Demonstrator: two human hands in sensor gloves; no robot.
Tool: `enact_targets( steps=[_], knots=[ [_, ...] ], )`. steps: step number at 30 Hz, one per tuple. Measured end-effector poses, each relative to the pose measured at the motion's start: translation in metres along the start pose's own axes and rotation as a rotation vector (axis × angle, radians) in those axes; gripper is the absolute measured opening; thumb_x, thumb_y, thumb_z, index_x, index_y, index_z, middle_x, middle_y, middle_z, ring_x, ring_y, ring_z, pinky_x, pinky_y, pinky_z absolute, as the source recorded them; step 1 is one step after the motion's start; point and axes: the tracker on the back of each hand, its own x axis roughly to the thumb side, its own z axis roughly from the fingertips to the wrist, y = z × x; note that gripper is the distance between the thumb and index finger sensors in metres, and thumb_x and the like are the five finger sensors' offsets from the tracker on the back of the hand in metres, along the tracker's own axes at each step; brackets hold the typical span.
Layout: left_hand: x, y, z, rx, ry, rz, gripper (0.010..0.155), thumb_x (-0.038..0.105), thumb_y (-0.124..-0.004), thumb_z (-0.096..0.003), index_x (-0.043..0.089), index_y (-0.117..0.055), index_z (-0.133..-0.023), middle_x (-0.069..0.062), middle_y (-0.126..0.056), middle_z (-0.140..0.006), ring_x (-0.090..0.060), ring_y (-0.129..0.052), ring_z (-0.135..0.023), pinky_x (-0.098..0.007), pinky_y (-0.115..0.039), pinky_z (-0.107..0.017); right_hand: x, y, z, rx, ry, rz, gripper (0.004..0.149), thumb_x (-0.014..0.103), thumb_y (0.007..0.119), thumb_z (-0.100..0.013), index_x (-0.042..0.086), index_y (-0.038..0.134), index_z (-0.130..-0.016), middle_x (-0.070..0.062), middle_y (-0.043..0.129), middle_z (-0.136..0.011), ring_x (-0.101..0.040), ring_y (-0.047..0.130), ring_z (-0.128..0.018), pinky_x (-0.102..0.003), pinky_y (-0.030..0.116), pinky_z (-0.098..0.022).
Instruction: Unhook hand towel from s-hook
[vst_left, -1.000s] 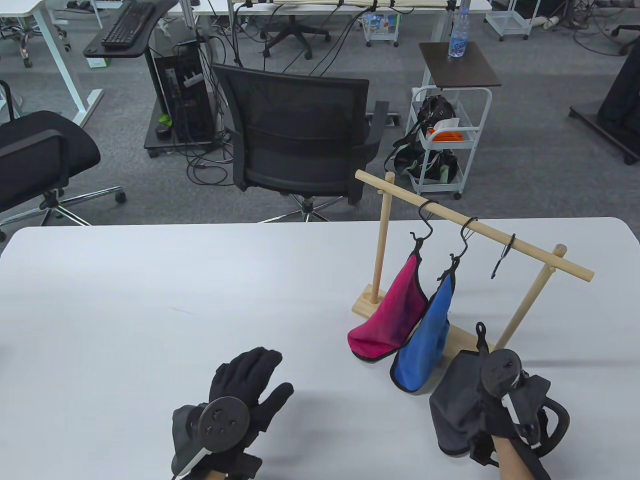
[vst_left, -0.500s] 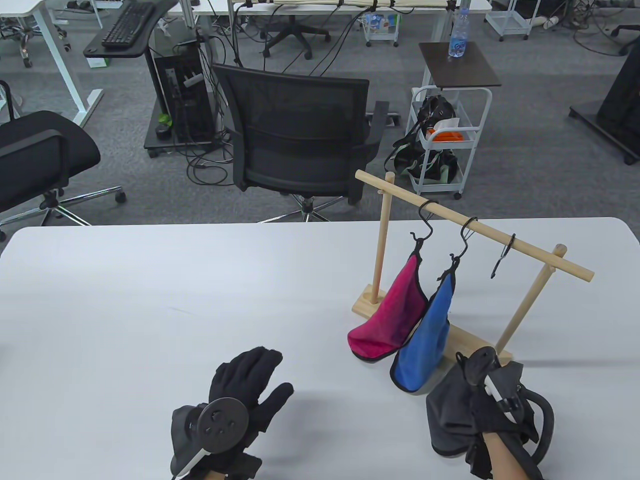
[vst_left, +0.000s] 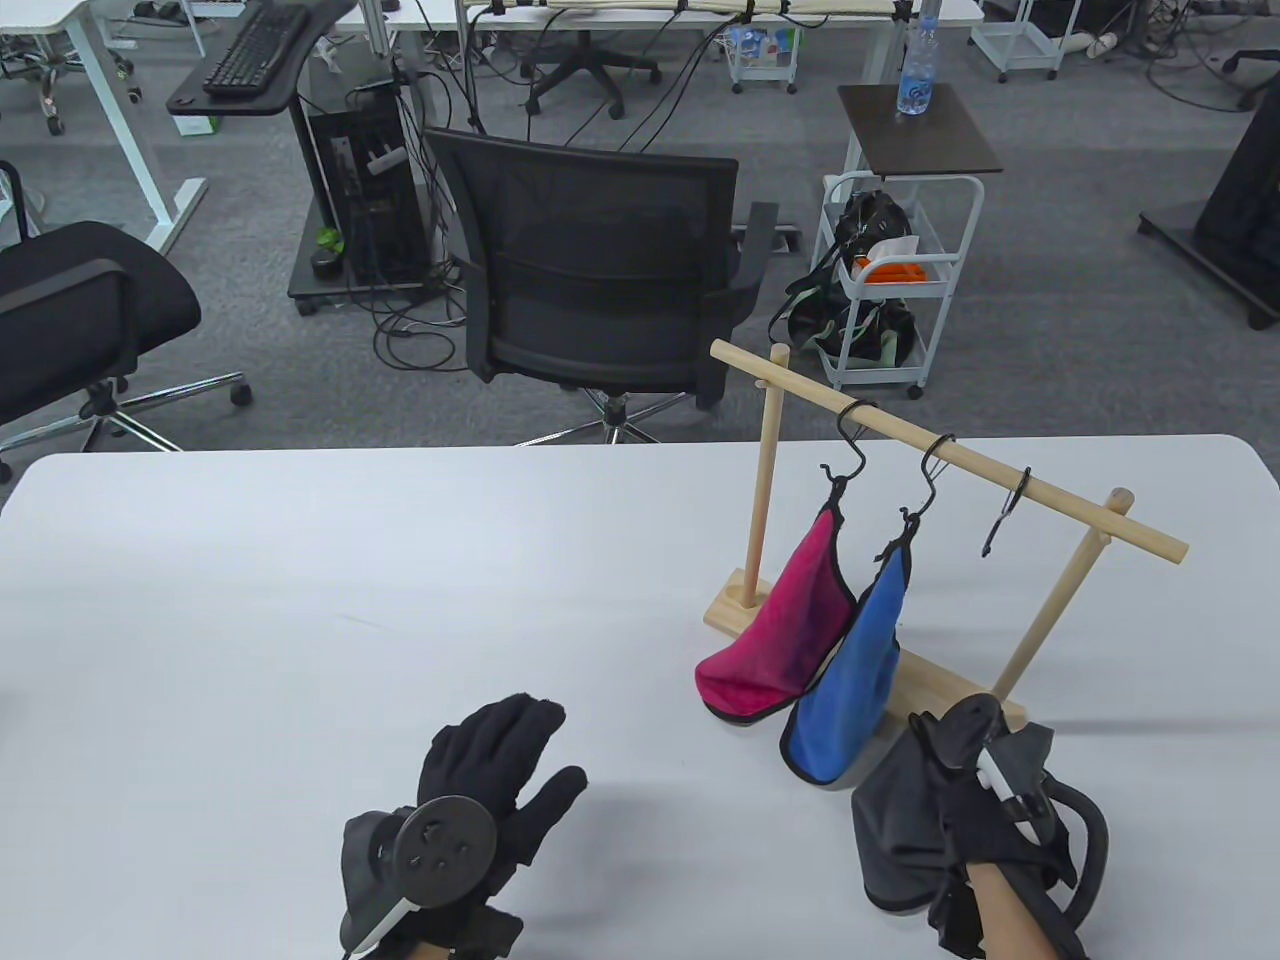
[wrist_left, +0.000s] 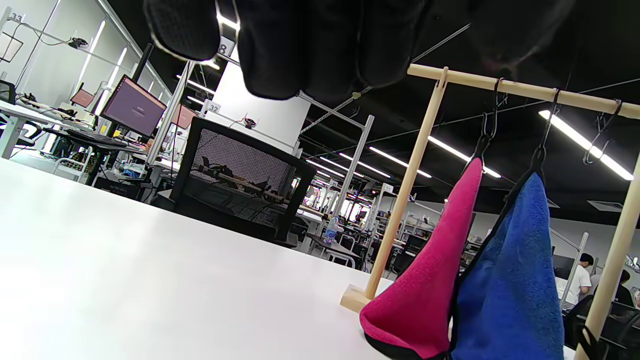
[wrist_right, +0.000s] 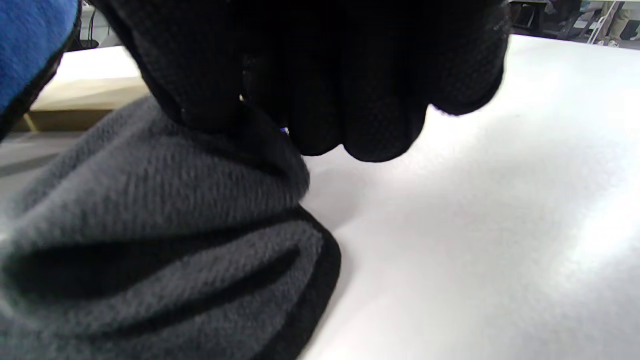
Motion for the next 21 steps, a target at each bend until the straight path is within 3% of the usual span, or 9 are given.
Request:
enact_targets(
  steps=[8, 21],
  knots=[
    [0.0, 0.0, 0.0, 0.001, 0.001, 0.001, 0.066, 0.064, -0.064, -0.0565, 0.029, -0.063, -0.112, -0.009, -0.07, -0.117, -0.039, -0.073, -0.107, -0.066, -0.056, -0.079, 0.003, -0.023, 0.013, -0.09, -0.039, -0.046, 0.058, 0.04, 0.085, -0.061, 0.011, 0.07, -0.109, -0.024, 0.084, -0.096, -0.045, 0.089, -0.078, -0.056, 0.071, -0.063],
    [-0.001, 0.002, 0.0, 0.008, 0.005, 0.003, 0.065, 0.064, -0.064, -0.0566, 0.03, -0.063, -0.112, -0.009, -0.07, -0.117, -0.039, -0.073, -0.107, -0.066, -0.056, -0.079, 0.034, -0.082, 0.037, -0.23, -0.154, -0.129, 0.061, 0.042, 0.084, -0.062, 0.01, 0.068, -0.111, -0.026, 0.08, -0.1, -0.047, 0.086, -0.083, -0.059, 0.068, -0.066]
  ],
)
